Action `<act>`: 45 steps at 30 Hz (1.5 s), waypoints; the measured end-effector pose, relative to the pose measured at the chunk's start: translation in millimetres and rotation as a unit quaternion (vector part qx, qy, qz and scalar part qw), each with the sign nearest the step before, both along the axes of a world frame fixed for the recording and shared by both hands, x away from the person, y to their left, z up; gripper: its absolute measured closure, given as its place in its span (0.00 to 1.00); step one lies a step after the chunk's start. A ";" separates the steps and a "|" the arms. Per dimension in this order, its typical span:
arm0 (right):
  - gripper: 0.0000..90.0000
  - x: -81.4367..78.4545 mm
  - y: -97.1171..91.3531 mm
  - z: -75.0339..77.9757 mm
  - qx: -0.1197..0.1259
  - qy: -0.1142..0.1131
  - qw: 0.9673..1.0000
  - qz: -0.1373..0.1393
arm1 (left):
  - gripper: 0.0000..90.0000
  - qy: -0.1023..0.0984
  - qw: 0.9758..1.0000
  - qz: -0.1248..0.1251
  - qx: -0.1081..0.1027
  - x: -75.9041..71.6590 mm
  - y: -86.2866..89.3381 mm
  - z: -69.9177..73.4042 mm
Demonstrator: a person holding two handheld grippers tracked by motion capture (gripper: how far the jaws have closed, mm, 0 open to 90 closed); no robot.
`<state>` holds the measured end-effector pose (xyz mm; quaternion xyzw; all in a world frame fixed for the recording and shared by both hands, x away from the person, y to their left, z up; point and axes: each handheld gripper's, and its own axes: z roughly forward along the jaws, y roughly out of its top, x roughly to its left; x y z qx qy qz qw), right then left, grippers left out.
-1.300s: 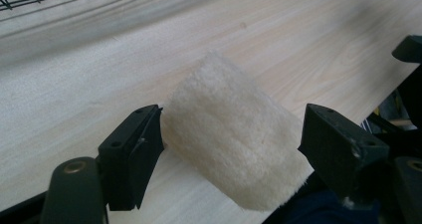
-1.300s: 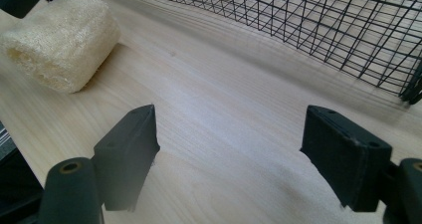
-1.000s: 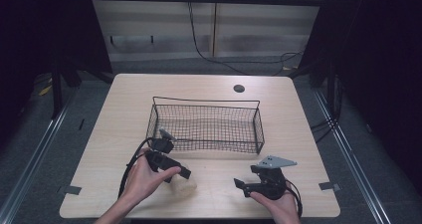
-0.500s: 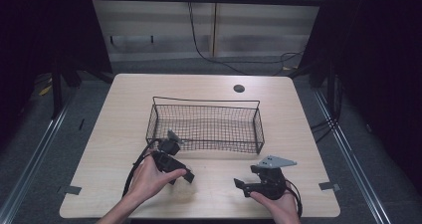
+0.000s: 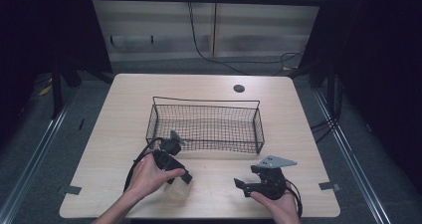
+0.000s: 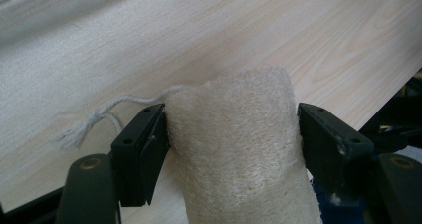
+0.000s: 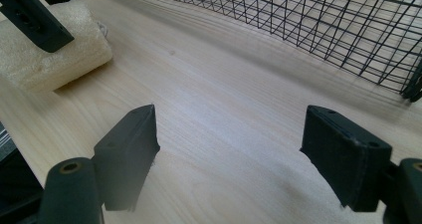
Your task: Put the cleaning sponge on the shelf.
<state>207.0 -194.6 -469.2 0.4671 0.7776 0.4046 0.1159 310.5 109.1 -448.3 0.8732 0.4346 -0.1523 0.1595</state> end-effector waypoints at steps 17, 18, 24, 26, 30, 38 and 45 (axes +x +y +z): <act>0.24 0.1 -0.6 -0.2 -0.001 0.003 1.000 0.001 | 0.35 0.003 0.996 -0.074 0.055 4.0 -11.9 5.5; 0.24 0.2 -0.6 -0.3 -0.001 0.003 1.000 0.000 | 0.35 0.003 0.996 -0.076 0.055 4.1 -11.7 5.5; 0.24 0.4 -0.8 -0.4 -0.002 0.004 1.000 0.000 | 0.35 0.004 0.995 -0.096 0.039 4.8 -8.4 6.3; 0.24 0.3 -0.8 -0.2 -0.001 0.004 1.000 0.000 | 0.35 -0.001 0.994 -0.099 0.042 4.9 -6.8 6.5; 0.24 0.1 -1.0 -0.2 -0.002 0.006 1.000 -0.002 | 0.35 0.002 0.995 -0.097 0.030 5.9 -4.3 9.5; 0.24 0.5 -0.9 -0.4 -0.001 0.006 1.000 -0.001 | 0.35 0.005 0.994 -0.108 0.011 6.9 0.3 22.5; 0.24 0.2 -1.2 0.0 0.000 0.006 1.000 -0.002 | 0.35 -0.003 0.993 -0.114 0.013 7.4 -1.5 31.2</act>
